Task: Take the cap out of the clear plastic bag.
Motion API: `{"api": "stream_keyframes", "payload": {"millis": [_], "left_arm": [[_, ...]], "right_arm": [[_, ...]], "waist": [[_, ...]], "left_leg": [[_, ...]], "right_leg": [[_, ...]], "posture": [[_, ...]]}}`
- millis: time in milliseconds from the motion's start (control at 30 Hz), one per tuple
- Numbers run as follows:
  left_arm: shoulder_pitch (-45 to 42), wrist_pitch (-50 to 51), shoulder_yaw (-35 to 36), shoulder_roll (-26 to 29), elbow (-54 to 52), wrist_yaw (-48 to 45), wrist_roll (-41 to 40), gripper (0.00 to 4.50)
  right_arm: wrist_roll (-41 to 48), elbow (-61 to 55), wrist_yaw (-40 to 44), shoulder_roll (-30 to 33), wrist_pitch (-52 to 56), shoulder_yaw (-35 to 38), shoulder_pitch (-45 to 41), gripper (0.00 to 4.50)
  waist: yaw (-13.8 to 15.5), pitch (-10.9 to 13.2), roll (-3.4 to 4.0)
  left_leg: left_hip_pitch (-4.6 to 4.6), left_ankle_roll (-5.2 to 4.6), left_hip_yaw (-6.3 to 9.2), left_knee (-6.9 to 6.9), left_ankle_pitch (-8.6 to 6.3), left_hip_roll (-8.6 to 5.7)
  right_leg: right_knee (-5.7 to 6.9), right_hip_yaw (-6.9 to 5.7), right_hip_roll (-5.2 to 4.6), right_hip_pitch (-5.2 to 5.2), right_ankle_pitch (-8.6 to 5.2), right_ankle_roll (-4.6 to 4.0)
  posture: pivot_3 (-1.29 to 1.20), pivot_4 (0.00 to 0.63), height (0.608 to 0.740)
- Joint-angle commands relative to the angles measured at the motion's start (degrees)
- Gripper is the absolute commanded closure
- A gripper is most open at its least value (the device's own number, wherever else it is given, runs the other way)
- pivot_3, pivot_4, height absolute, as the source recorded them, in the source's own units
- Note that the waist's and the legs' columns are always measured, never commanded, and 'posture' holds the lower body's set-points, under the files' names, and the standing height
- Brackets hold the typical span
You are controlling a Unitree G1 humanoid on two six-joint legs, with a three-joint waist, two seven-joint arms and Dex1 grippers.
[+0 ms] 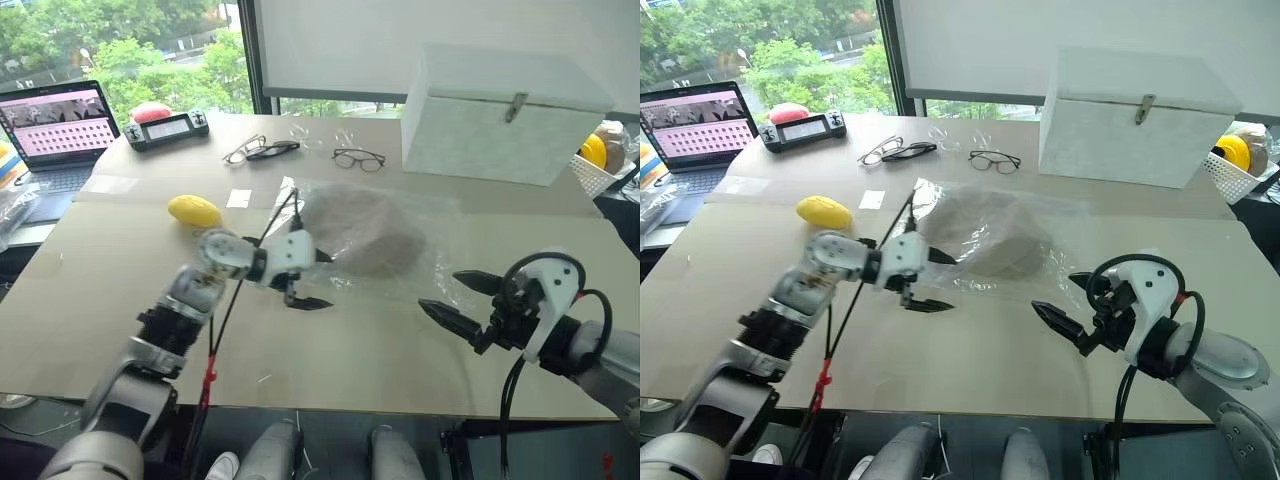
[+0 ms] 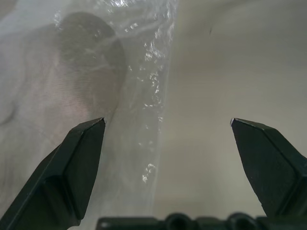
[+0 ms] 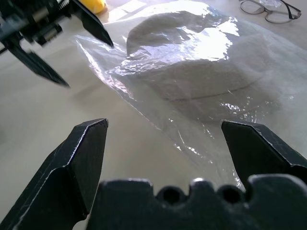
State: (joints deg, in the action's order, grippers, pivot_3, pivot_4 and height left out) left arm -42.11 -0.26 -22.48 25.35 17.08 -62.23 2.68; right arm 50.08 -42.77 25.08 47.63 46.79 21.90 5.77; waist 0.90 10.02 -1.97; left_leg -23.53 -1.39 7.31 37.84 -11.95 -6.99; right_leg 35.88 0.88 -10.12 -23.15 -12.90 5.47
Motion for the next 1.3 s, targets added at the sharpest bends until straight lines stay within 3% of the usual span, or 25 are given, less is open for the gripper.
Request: {"api": "stream_keyframes", "payload": {"millis": [33,167,433,733,833,1000,1200,1300], "left_arm": [[0.2,-6.0,-1.8,-0.9,0.3,4.9,5.2,0.01],[-0.6,-9.4,-5.1,-4.0,4.4,15.4,14.3,0.01],[-5.2,-2.8,-8.8,-12.5,17.2,39.2,30.2,0.01],[-9.7,-3.5,-12.4,-17.8,31.6,45.1,33.9,0.01],[-10.2,-4.3,-12.2,-18.0,32.8,44.8,33.6,0.66],[-10.5,-5.1,-12.1,-18.2,34.4,44.6,33.6,2.47],[-10.9,-5.2,-11.9,-18.5,35.3,44.8,33.6,4.33],[-11.1,-5.3,-11.8,-18.6,35.9,45.1,33.6,4.45]], "right_arm": [[0.7,-2.0,-0.5,0.1,0.2,3.4,1.0,0.00],[1.5,-4.1,-0.1,0.4,0.4,5.6,4.3,0.00],[3.7,-6.2,-1.4,0.2,0.4,8.0,6.3,0.00],[5.1,-7.5,-3.3,0.1,0.3,9.1,7.5,0.00],[5.5,-8.0,-3.7,0.0,0.0,9.6,8.5,0.00],[5.8,-8.2,-4.6,-0.2,-0.3,9.5,9.2,0.00],[5.9,-8.2,-5.0,-0.1,-0.4,9.3,9.2,0.00],[5.9,-8.3,-5.1,-0.2,-0.4,9.2,9.2,0.00]], "waist": [[-0.2,0.0,0.00],[-0.2,0.0,0.02],[0.6,0.0,0.02],[0.7,-0.6,0.20],[0.7,-0.7,0.26],[0.1,-0.7,0.27],[-0.1,-0.7,0.32],[-0.1,-0.8,0.39]], "left_leg": [[-0.11,0.01,0.00,0.00,0.00,-0.01],[-0.13,-0.01,-0.04,-0.01,-0.01,-0.01],[0.60,-0.25,-0.07,0.03,0.16,0.05],[0.66,-0.26,-0.10,0.03,0.16,0.04],[0.67,-0.25,-0.12,0.03,0.16,0.05],[0.67,-0.26,-0.15,0.03,0.16,0.07],[0.65,-0.26,-0.15,0.03,0.16,0.06],[0.65,-0.26,-0.15,0.03,0.16,0.06]], "right_leg": [[0.03,0.00,0.00,-0.13,0.01,-0.01],[0.03,0.00,0.00,-0.17,0.00,-0.01],[-0.41,-0.04,-0.02,0.96,-0.13,0.79],[-0.47,-0.05,-0.03,1.02,-0.11,0.87],[-0.47,-0.05,-0.03,1.06,-0.09,0.91],[-0.47,-0.04,-0.03,1.03,-0.09,0.92],[-0.49,-0.04,-0.04,1.02,-0.11,0.94],[-0.50,-0.04,-0.04,1.03,-0.11,0.94]], "posture": [[0.00,0.150,0.740],[0.00,0.150,0.740],[0.00,0.150,0.740],[0.00,0.150,0.740],[0.00,0.150,0.740],[0.00,0.150,0.740],[0.00,0.150,0.740],[0.00,0.150,0.740]]}}
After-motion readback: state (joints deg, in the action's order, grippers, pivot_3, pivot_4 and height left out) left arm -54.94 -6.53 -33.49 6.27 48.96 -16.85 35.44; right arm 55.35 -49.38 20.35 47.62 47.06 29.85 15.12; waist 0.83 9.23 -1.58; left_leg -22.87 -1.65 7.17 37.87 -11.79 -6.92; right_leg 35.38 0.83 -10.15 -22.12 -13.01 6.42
